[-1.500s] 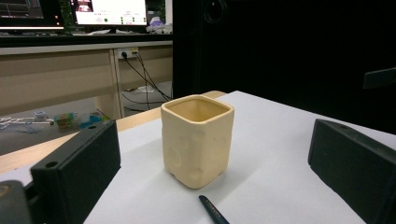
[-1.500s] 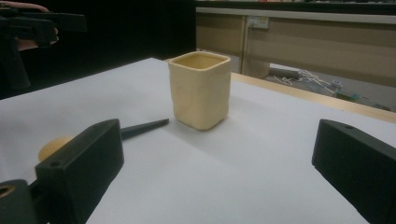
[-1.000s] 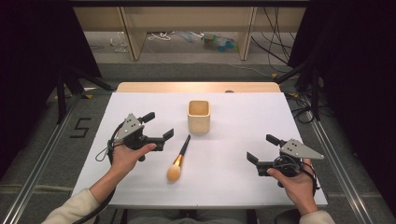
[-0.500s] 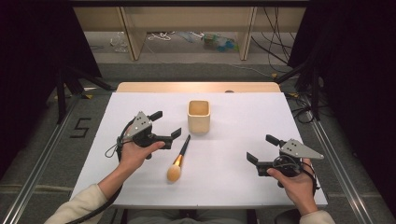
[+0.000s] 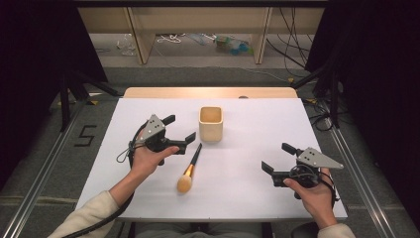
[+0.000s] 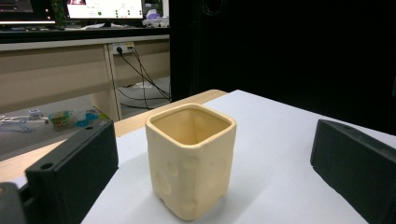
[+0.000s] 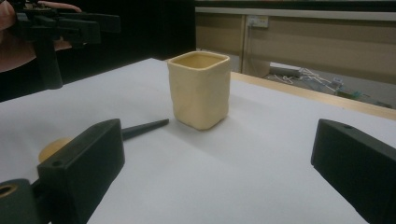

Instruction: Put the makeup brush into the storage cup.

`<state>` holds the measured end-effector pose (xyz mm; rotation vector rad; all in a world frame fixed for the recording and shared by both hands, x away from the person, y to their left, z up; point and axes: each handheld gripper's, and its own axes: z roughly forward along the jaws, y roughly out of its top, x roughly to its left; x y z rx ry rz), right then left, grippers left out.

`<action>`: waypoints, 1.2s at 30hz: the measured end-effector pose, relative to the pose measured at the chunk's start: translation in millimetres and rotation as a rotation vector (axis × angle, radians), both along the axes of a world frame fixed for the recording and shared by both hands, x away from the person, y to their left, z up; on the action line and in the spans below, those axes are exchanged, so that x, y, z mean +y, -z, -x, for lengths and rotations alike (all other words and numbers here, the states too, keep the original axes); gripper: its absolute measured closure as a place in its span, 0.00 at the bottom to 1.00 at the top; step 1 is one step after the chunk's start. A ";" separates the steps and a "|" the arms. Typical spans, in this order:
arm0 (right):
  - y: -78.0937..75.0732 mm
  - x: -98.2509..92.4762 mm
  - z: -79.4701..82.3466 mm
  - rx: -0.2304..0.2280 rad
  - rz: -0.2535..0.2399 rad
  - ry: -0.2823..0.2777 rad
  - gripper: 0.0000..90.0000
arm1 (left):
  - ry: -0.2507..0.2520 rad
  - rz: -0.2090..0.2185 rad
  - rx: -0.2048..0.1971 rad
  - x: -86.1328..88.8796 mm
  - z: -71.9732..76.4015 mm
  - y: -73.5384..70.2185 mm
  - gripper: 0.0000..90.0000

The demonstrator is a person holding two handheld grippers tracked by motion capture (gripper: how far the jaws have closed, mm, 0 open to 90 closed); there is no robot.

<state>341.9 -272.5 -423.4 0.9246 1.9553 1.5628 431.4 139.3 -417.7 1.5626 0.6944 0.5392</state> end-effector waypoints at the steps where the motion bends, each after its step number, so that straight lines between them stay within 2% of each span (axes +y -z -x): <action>1: 0.5 0.8 -0.1 0.001 -0.003 -0.004 0.04 | -0.003 0.003 0.000 -0.9 -0.8 -0.4 0.00; 2: 0.5 0.8 -0.1 0.001 -0.003 -0.004 0.04 | 0.003 -0.009 -0.008 -0.7 -2.1 -1.0 0.00; 9: 0.3 0.2 -0.3 0.001 -0.001 -0.004 0.04 | -0.006 0.001 0.000 -5.6 -5.8 -1.4 0.00; 11: 0.7 0.8 -0.2 0.000 -0.002 -0.001 0.04 | -0.006 -0.009 -0.004 -5.4 -6.7 -2.0 0.00; 13: 0.7 0.9 -0.3 0.002 -0.001 -0.003 0.04 | -0.008 -0.014 0.008 -6.4 -7.4 -2.6 0.00; 15: 0.8 1.1 -0.3 0.004 0.000 -0.002 0.04 | -0.013 -0.051 0.010 -7.4 -8.2 -4.6 0.00; 19: 0.6 0.9 -0.2 0.008 0.002 -0.002 0.04 | 0.014 -0.202 0.048 -13.0 -11.0 -13.5 0.02; 22: 0.6 0.7 -0.2 0.007 0.007 0.001 0.04 | 0.031 -0.234 0.092 -16.9 -12.2 -19.1 0.02; 27: 1.0 0.4 -0.9 0.012 0.002 0.001 0.04 | 0.056 -0.267 0.120 -23.8 -12.9 -25.0 0.02; 29: 0.8 0.5 -0.6 0.007 0.012 0.010 0.04 | 0.059 -0.305 0.163 -26.2 -13.4 -26.4 0.02; 31: 0.8 1.0 -0.5 0.008 0.012 0.010 0.04 | 0.068 -0.335 0.184 -28.1 -13.9 -27.2 0.03; 34: 0.7 1.2 -0.3 0.010 0.011 0.008 0.04 | 0.082 -0.423 0.247 -31.4 -16.9 -27.2 0.03; 35: 0.8 1.4 -0.3 0.009 0.011 0.005 0.04 | 0.070 -0.437 0.276 -33.4 -17.1 -26.6 0.04; 36: 0.8 1.6 -0.3 0.007 0.012 0.001 0.04 | 0.067 -0.474 0.300 -34.2 -18.2 -26.4 0.05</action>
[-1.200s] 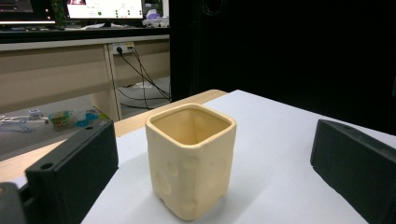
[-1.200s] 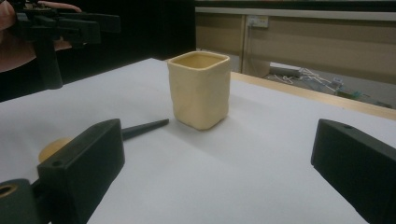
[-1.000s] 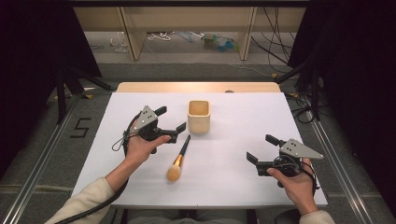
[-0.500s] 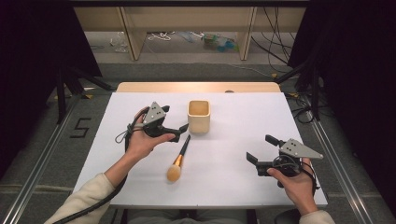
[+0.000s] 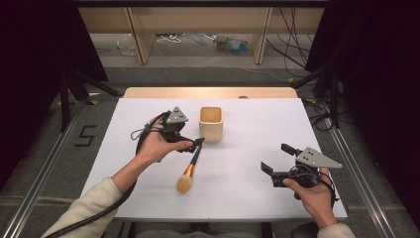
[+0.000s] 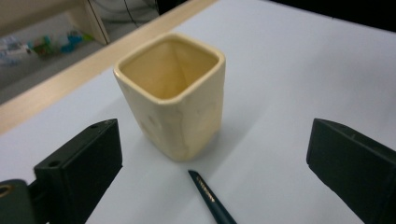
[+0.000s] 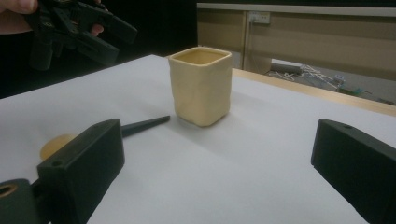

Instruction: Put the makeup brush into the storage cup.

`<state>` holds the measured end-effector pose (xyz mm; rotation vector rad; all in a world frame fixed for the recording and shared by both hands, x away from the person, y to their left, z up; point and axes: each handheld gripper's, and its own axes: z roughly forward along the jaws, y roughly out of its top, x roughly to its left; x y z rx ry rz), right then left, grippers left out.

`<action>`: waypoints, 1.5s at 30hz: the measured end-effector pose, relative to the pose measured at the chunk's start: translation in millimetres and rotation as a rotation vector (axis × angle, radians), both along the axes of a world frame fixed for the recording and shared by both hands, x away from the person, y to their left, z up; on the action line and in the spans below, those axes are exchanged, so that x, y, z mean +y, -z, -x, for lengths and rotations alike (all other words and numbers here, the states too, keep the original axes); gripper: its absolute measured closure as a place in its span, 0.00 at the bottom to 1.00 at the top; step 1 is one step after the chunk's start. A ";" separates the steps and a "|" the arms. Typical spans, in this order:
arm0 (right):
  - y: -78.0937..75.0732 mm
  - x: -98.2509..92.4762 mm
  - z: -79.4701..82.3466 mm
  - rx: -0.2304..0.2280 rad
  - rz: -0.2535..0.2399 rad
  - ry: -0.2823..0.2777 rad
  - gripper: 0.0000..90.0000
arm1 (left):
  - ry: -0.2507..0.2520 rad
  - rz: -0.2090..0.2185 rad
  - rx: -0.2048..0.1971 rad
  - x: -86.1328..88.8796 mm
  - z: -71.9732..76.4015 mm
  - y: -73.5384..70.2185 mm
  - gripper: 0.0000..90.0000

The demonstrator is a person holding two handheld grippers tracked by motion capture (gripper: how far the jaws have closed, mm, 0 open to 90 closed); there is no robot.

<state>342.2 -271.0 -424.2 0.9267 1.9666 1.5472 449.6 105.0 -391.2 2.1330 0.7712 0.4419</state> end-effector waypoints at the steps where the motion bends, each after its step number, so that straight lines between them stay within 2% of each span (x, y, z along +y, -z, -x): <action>1: -0.1 0.4 0.1 0.001 0.000 -0.003 0.04 | -0.004 -0.032 0.026 -1.3 -0.8 0.6 0.07; 3: -0.2 0.0 0.1 -0.001 0.006 0.001 0.04 | -0.006 -0.059 0.066 -5.1 -1.6 3.3 0.07; 4: -0.6 -0.4 0.4 0.014 0.010 -0.004 0.04 | -0.007 -0.082 0.095 -8.2 -1.2 4.8 0.08; 5: 0.1 -0.3 -0.3 -0.002 0.002 0.003 0.04 | 0.005 -0.109 0.123 -10.3 -1.2 5.5 0.09; 9: -0.1 0.4 0.1 0.005 0.004 -0.011 0.04 | 0.028 -0.186 0.176 -17.5 -2.0 7.4 0.11; 11: -0.1 1.0 0.1 0.001 0.014 -0.006 0.04 | 0.029 -0.224 0.209 -20.2 -3.4 9.7 0.12; 14: -0.2 0.5 0.2 0.010 0.011 -0.012 0.04 | 0.018 -0.277 0.237 -23.2 -4.1 12.3 0.14; 16: -0.6 -0.1 0.6 0.016 0.017 -0.007 0.04 | 0.034 -0.319 0.281 -24.8 -4.3 12.7 0.15; 22: 0.4 1.3 0.0 0.008 0.018 -0.006 0.04 | 0.057 -0.394 0.393 -31.7 -2.6 20.4 0.17; 25: 1.5 2.1 -0.8 0.012 0.004 -0.014 0.04 | 0.068 -0.405 0.404 -34.5 -3.4 25.1 0.18; 26: 1.5 1.9 -0.8 0.016 0.003 -0.014 0.04 | 0.076 -0.412 0.420 -34.6 -4.0 26.1 0.18; 28: 0.9 0.9 -0.3 0.020 0.019 -0.002 0.04 | 0.064 -0.409 0.441 -36.3 -3.6 29.6 0.19; 29: 1.0 0.9 -0.4 0.019 0.019 -0.004 0.04 | 0.069 -0.426 0.447 -36.5 -4.1 30.8 0.20; 34: 1.3 0.3 -0.5 0.027 0.026 -0.005 0.04 | 0.053 -0.438 0.493 -38.5 -4.1 38.0 0.21; 35: 1.3 0.1 -0.5 0.026 0.026 -0.005 0.04 | 0.056 -0.450 0.498 -38.0 -5.0 39.0 0.21; 36: 1.2 0.1 -0.4 0.026 0.026 -0.005 0.04 | 0.043 -0.437 0.502 -38.4 -4.5 41.2 0.21; 38: 1.4 0.4 -0.7 0.029 0.025 -0.007 0.04 | 0.046 -0.452 0.515 -37.7 -5.6 43.1 0.22; 41: 1.3 0.3 -0.6 0.029 0.029 -0.007 0.04 | 0.039 -0.444 0.534 -37.6 -5.1 47.2 0.22; 42: 1.2 0.3 -0.6 0.031 0.029 -0.007 0.04 | 0.043 -0.464 0.548 -37.1 -5.9 46.8 0.22; 43: 1.2 0.2 -0.5 0.033 0.027 -0.009 0.04 | 0.036 -0.455 0.543 -37.4 -5.8 49.2 0.22; 45: 1.2 0.2 -0.5 0.035 0.030 -0.009 0.04 | 0.032 -0.466 0.557 -37.6 -6.4 52.3 0.22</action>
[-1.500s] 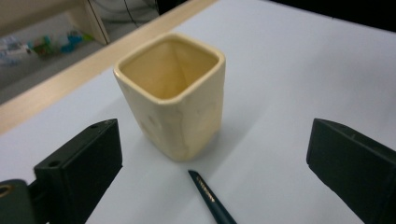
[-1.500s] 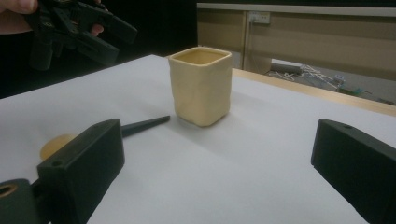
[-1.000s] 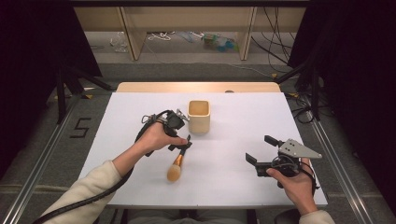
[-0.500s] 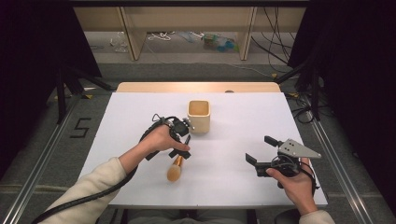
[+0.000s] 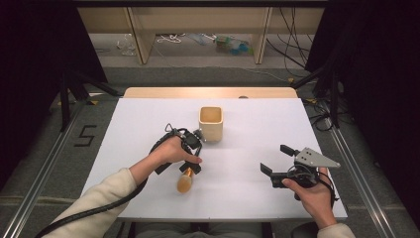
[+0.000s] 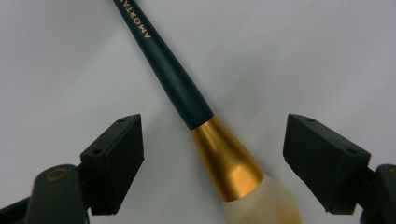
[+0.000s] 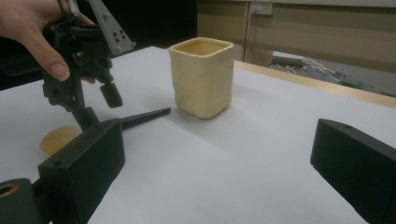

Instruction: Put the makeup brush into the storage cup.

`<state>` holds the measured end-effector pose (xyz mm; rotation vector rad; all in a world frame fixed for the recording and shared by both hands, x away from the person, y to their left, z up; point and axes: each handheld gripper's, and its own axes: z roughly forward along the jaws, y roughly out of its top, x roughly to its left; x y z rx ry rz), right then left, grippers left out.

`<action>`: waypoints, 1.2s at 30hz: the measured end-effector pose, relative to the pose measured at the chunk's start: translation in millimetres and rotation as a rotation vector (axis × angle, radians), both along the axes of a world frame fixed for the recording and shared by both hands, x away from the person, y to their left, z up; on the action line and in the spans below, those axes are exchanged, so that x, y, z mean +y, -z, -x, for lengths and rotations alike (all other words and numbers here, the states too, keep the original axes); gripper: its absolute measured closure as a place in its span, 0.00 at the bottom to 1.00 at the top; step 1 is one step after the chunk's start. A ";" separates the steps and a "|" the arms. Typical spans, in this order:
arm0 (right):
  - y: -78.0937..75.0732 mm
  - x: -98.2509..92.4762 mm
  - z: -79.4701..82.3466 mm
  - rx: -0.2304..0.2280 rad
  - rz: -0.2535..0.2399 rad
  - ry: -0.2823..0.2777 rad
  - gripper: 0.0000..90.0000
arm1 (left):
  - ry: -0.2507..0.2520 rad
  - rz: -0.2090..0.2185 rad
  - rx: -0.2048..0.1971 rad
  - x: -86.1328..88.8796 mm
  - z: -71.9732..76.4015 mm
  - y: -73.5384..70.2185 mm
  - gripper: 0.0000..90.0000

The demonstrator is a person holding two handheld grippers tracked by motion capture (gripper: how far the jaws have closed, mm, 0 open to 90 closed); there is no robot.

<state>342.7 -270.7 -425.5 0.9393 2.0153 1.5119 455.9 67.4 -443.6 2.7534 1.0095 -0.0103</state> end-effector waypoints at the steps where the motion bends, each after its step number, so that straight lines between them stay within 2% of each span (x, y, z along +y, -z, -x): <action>1: 0.0 0.1 0.0 0.001 0.000 -0.001 0.04 | -0.040 0.007 0.019 -1.4 2.3 2.7 0.22; 4: 0.1 0.3 -0.1 -0.002 0.001 0.002 0.05 | -0.032 -0.011 0.041 -2.1 1.3 7.5 0.22; 6: 0.0 0.1 0.0 0.001 0.001 0.000 0.05 | -0.047 -0.013 0.053 -3.4 1.7 9.8 0.22; 7: 0.1 0.2 0.0 -0.001 0.001 0.002 0.05 | -0.044 -0.016 0.051 -3.3 1.5 11.1 0.22; 8: 0.1 0.2 -0.1 -0.002 0.002 0.003 0.05 | -0.024 -0.037 0.055 -2.4 0.5 11.4 0.22; 9: 0.1 0.1 -0.2 0.001 0.004 0.001 0.05 | -0.049 -0.042 0.068 -3.2 1.9 12.0 0.22; 10: 0.2 0.1 -0.2 0.001 0.005 0.001 0.05 | -0.029 -0.062 0.055 -2.6 0.4 12.1 0.22; 11: 0.1 0.1 -0.1 0.001 0.004 0.001 0.05 | -0.043 -0.058 0.050 -3.2 1.2 13.4 0.22; 12: 0.2 0.4 -0.1 -0.002 0.003 0.003 0.05 | -0.058 -0.051 0.051 -4.2 1.9 14.2 0.23; 22: 1.3 2.0 -0.7 -0.005 -0.007 -0.002 0.05 | -0.042 -0.086 0.067 -7.5 0.9 15.6 0.31; 25: 1.5 2.3 -0.9 -0.008 -0.007 -0.004 0.05 | -0.037 -0.093 0.059 -7.7 1.3 16.8 0.34; 27: 1.6 2.3 -0.9 -0.008 -0.009 -0.005 0.05 | -0.040 -0.101 0.068 -8.3 2.4 17.0 0.37; 28: 1.3 2.2 -0.6 -0.004 -0.006 -0.004 0.05 | -0.042 -0.098 0.054 -8.5 3.1 17.9 0.38; 34: 1.3 2.2 -0.6 -0.004 -0.007 -0.003 0.05 | -0.039 -0.111 0.076 -9.9 4.1 16.0 0.45; 36: 1.3 2.1 -0.6 -0.004 -0.007 -0.004 0.05 | -0.036 -0.113 0.060 -10.4 5.7 17.4 0.47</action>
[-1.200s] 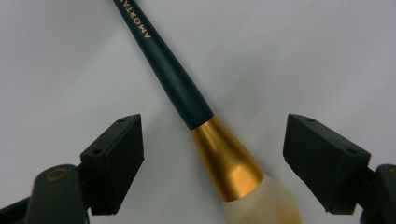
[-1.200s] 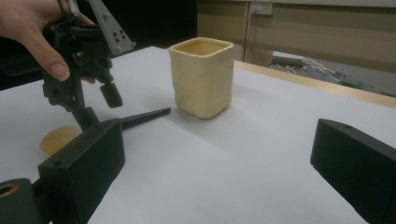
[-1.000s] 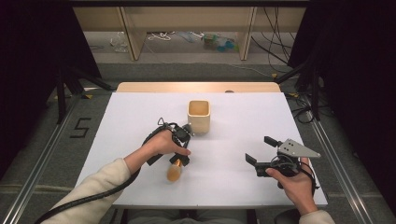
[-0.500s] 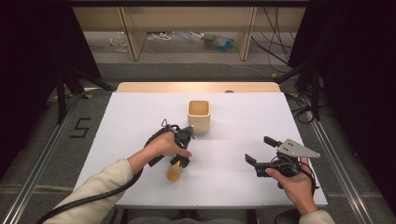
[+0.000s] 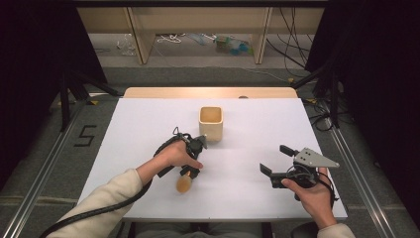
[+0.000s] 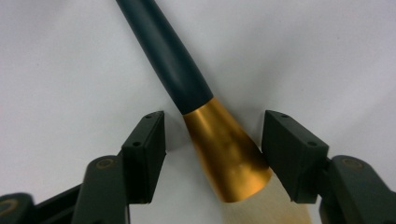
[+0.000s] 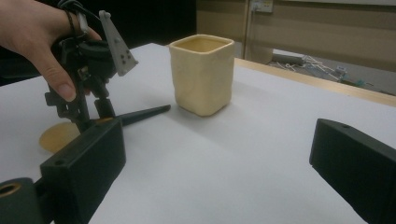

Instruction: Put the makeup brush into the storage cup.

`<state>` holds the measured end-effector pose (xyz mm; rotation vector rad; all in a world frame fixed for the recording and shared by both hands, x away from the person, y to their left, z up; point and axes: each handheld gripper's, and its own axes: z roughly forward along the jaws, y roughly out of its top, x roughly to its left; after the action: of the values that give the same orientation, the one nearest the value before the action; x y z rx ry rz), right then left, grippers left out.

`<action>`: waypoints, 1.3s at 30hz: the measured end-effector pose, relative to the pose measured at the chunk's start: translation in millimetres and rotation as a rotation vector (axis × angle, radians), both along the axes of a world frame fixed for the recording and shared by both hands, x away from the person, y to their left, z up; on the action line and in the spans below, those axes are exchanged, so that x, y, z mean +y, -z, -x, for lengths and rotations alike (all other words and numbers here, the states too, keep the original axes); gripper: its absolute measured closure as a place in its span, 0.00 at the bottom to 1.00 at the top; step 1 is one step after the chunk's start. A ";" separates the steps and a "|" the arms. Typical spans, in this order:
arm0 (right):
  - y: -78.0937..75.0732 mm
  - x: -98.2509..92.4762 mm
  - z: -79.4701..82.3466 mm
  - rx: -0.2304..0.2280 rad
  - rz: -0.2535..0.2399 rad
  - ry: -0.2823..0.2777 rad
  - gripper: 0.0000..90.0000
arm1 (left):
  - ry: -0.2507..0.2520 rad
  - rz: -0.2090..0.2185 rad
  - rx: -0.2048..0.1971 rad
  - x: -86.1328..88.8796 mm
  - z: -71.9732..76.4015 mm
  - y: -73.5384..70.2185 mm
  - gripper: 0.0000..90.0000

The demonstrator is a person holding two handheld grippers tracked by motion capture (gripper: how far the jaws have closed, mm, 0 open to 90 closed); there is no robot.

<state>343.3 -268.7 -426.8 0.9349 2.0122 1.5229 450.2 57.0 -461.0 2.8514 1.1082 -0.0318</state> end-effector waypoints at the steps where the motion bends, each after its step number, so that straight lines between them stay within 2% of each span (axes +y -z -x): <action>1: -0.4 -0.6 0.0 -0.001 0.011 0.008 0.05 | 0.013 -0.008 -0.001 -0.2 -0.4 -0.3 0.48; 4: 0.1 -0.7 -1.1 -0.015 0.014 0.011 0.05 | 0.040 -0.030 -0.011 -1.0 -0.4 -0.6 0.53; 7: -0.4 -1.4 0.0 0.010 0.011 0.008 0.05 | 0.042 -0.039 -0.007 -1.6 0.2 -0.9 0.56; 10: 0.2 -0.4 -0.1 0.008 0.001 0.006 0.05 | 0.051 -0.046 -0.002 -0.7 0.0 -1.4 0.60; 13: 0.0 -0.8 0.0 0.008 0.010 0.010 0.05 | 0.063 -0.048 -0.001 0.2 0.1 -1.7 0.63; 20: -0.1 -1.4 -0.2 0.014 0.016 0.009 0.05 | 0.090 -0.057 0.003 -0.3 0.2 -1.8 0.66; 21: 0.4 -0.9 -0.4 0.010 0.010 0.012 0.05 | 0.094 -0.061 0.016 -0.7 -0.2 -2.8 0.66; 23: 0.2 -1.4 -0.4 0.015 0.012 0.010 0.05 | 0.097 -0.058 0.005 -0.6 0.1 -1.8 0.67; 25: 0.0 -1.7 -0.3 0.015 0.019 0.014 0.05 | 0.107 -0.067 0.031 -0.7 -0.9 -3.9 0.67; 27: 0.4 -1.0 -0.3 0.011 0.012 0.015 0.05 | 0.140 -0.071 0.016 0.0 -1.1 -3.9 0.69; 28: 0.5 -0.9 -0.4 0.014 0.011 0.010 0.05 | 0.139 -0.066 0.026 -0.1 -0.2 -3.7 0.69; 29: 0.7 -0.6 -0.5 0.014 0.007 0.008 0.05 | 0.177 -0.075 0.017 0.6 -2.4 -4.5 0.70; 31: 0.5 -1.2 -0.5 0.017 0.012 0.007 0.05 | 0.188 -0.070 0.013 0.8 -1.5 -4.1 0.70; 32: 0.8 -0.9 -0.6 0.014 0.008 0.009 0.05 | 0.216 -0.074 0.013 1.3 -2.3 -4.2 0.70; 35: 0.3 -2.0 -0.5 0.019 0.025 0.014 0.05 | 0.225 -0.067 0.017 1.4 -0.8 -4.2 0.70; 37: 1.5 -0.3 -1.3 0.010 0.002 0.011 0.06 | 0.254 -0.065 0.012 2.1 -1.1 -4.3 0.70; 39: 1.4 -0.4 -1.2 0.013 0.003 0.009 0.06 | 0.254 -0.049 0.037 1.8 0.9 -4.4 0.70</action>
<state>344.5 -269.1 -428.2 0.9538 2.0156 1.5122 449.3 58.9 -456.6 3.0278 0.7545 -0.0752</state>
